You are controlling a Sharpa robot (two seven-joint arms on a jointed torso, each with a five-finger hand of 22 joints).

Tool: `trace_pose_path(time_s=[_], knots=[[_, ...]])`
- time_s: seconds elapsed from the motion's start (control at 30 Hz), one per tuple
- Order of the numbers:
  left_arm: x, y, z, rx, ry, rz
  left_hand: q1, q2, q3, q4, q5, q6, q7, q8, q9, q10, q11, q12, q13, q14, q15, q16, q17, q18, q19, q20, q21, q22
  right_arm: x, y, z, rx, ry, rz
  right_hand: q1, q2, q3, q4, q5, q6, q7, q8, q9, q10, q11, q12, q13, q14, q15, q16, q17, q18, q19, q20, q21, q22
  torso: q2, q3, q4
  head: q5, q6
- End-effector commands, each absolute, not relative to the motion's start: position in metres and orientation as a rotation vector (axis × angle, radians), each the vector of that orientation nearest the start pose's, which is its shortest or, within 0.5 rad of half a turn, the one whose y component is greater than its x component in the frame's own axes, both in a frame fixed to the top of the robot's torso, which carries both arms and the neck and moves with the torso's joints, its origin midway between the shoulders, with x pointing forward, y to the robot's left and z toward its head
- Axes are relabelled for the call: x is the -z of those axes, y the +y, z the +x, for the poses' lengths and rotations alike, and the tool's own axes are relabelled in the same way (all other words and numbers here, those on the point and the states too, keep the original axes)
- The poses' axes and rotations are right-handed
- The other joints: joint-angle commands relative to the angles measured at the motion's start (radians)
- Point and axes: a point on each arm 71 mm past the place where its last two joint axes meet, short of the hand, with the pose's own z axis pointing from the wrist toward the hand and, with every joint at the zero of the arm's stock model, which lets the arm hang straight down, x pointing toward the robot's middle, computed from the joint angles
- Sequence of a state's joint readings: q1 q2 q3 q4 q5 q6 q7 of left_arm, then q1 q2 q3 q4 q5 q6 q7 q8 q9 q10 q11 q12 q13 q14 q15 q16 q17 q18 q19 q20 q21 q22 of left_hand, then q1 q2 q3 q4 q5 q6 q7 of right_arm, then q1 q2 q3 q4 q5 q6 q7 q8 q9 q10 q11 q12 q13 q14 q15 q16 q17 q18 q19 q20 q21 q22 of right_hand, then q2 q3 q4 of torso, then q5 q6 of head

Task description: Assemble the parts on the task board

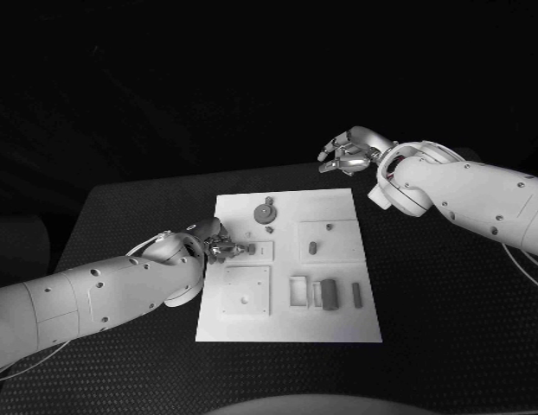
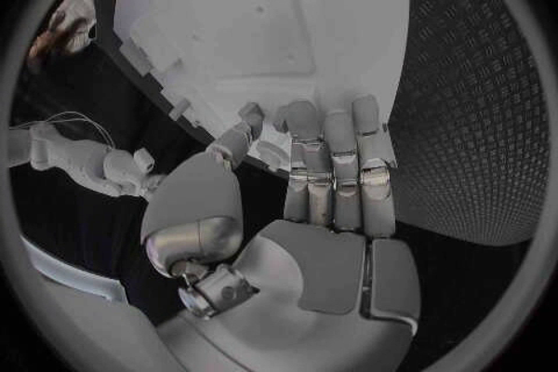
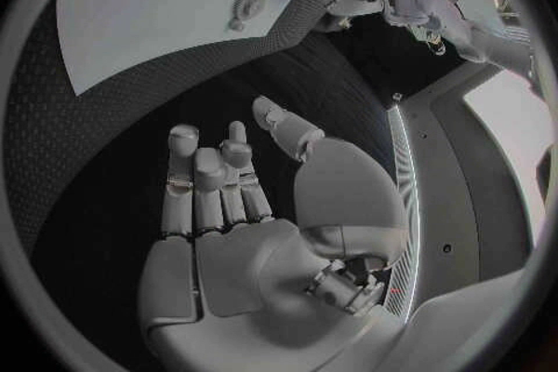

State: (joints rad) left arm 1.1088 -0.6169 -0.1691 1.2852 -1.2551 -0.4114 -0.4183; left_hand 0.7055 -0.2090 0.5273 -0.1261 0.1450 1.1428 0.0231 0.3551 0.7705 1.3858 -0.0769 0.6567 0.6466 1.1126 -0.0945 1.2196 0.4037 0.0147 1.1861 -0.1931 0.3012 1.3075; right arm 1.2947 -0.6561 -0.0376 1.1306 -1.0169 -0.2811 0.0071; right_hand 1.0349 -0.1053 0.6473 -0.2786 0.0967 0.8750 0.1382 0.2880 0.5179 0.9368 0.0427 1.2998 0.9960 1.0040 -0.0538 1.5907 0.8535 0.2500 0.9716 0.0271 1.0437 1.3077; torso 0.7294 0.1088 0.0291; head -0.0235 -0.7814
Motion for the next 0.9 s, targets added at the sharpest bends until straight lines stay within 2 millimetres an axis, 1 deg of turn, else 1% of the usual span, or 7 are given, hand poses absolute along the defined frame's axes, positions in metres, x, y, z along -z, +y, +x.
trace_pose_path(time_s=[0.03, 0.37, 0.7, 0.77, 0.8, 0.83, 0.9], knots=[[0.298, 0.180, 0.488, 0.387, 1.925, -0.269, -0.015, -0.005, -0.018, -0.006, -0.009, -0.012, 0.008, -0.008, -0.025, -0.008, 0.000, -0.002, -0.001, -0.007, -0.002, -0.001, -0.001, 0.001, -0.006, 0.000, -0.006, 0.019, 0.158, -0.224, 0.570, -0.747, 1.660, 0.251, -0.005, 0.002, -0.001, -0.003, -0.002, 0.009, 0.017, -0.002, 0.001, -0.006, 0.002, 0.005, -0.002, 0.002, -0.004, 0.006, -0.002, 0.012, 0.004, 0.002, -0.006, 0.012, 0.000, 0.0004, -0.0003, 0.000, 0.000], [0.295, 0.189, 0.490, 0.369, 1.913, -0.290, -0.015, -0.003, -0.025, -0.013, -0.009, -0.014, 0.009, -0.008, -0.024, -0.010, 0.000, -0.002, -0.002, -0.010, -0.003, -0.001, -0.002, 0.002, -0.007, 0.000, -0.009, 0.019, 0.159, -0.224, 0.570, -0.748, 1.662, 0.251, -0.005, 0.002, -0.001, -0.003, -0.002, 0.008, 0.017, -0.003, 0.001, -0.006, 0.003, 0.005, -0.002, 0.002, -0.004, 0.006, -0.002, 0.012, 0.004, 0.002, -0.007, 0.012, 0.000, 0.0007, -0.0002, 0.000, 0.003], [0.292, 0.189, 0.492, 0.395, 1.889, -0.324, -0.009, 0.004, -0.033, -0.027, -0.006, -0.021, 0.011, -0.011, -0.024, -0.016, 0.002, -0.002, -0.003, -0.015, -0.003, -0.002, -0.004, 0.001, -0.010, 0.000, -0.013, 0.019, 0.160, -0.224, 0.569, -0.749, 1.665, 0.252, -0.005, 0.002, -0.001, -0.002, -0.002, 0.008, 0.017, -0.003, 0.001, -0.006, 0.003, 0.005, -0.002, 0.002, -0.004, 0.006, -0.002, 0.012, 0.004, 0.002, -0.007, 0.012, 0.000, 0.0006, -0.0005, -0.002, 0.006], [0.290, 0.190, 0.493, 0.408, 1.871, -0.350, -0.006, 0.008, -0.040, -0.040, -0.006, -0.032, 0.017, -0.015, -0.025, -0.031, 0.008, -0.006, -0.005, -0.030, 0.001, -0.006, -0.006, -0.003, -0.022, 0.004, -0.022, 0.018, 0.161, -0.224, 0.569, -0.749, 1.665, 0.252, -0.005, 0.002, -0.001, -0.002, -0.002, 0.008, 0.017, -0.003, 0.001, -0.007, 0.003, 0.005, -0.002, 0.002, -0.004, 0.006, -0.002, 0.012, 0.004, 0.002, -0.007, 0.012, 0.000, 0.0007, 0.0000, -0.002, 0.006], [0.289, 0.191, 0.494, 0.416, 1.863, -0.363, -0.005, 0.010, -0.045, -0.051, -0.006, -0.054, 0.028, -0.021, -0.026, -0.061, 0.019, -0.017, -0.010, -0.060, 0.011, -0.015, -0.010, -0.009, -0.048, 0.012, -0.037, 0.016, 0.161, -0.224, 0.569, -0.748, 1.665, 0.252, -0.005, 0.002, -0.001, -0.002, -0.002, 0.008, 0.017, -0.003, 0.001, -0.007, 0.003, 0.005, -0.002, 0.002, -0.004, 0.006, -0.002, 0.012, 0.004, 0.002, -0.007, 0.012, 0.000, 0.0007, 0.0000, -0.002, 0.006], [0.287, 0.191, 0.495, 0.431, 1.852, -0.378, -0.002, 0.013, -0.047, -0.058, -0.006, -0.067, 0.033, -0.024, -0.026, -0.074, 0.025, -0.022, -0.012, -0.074, 0.016, -0.018, -0.012, -0.011, -0.059, 0.016, -0.045, 0.016, 0.161, -0.224, 0.569, -0.748, 1.665, 0.253, -0.005, 0.002, -0.001, -0.002, -0.002, 0.008, 0.017, -0.003, 0.001, -0.007, 0.003, 0.005, -0.002, 0.002, -0.004, 0.006, -0.002, 0.012, 0.004, 0.002, -0.007, 0.012, 0.000, 0.0007, 0.0000, -0.002, 0.007], [0.285, 0.191, 0.495, 0.460, 1.846, -0.405, 0.002, 0.017, -0.048, -0.066, -0.005, -0.087, 0.040, -0.028, -0.026, -0.082, 0.031, -0.021, -0.013, -0.083, 0.018, -0.017, -0.012, -0.011, -0.063, 0.018, -0.049, 0.017, 0.161, -0.224, 0.569, -0.748, 1.664, 0.253, -0.006, 0.002, -0.001, -0.002, -0.002, 0.008, 0.017, -0.003, 0.001, -0.007, 0.003, 0.005, -0.002, 0.002, -0.004, 0.006, -0.002, 0.012, 0.004, 0.002, -0.007, 0.012, -0.001, 0.0010, -0.0003, -0.002, 0.008]])
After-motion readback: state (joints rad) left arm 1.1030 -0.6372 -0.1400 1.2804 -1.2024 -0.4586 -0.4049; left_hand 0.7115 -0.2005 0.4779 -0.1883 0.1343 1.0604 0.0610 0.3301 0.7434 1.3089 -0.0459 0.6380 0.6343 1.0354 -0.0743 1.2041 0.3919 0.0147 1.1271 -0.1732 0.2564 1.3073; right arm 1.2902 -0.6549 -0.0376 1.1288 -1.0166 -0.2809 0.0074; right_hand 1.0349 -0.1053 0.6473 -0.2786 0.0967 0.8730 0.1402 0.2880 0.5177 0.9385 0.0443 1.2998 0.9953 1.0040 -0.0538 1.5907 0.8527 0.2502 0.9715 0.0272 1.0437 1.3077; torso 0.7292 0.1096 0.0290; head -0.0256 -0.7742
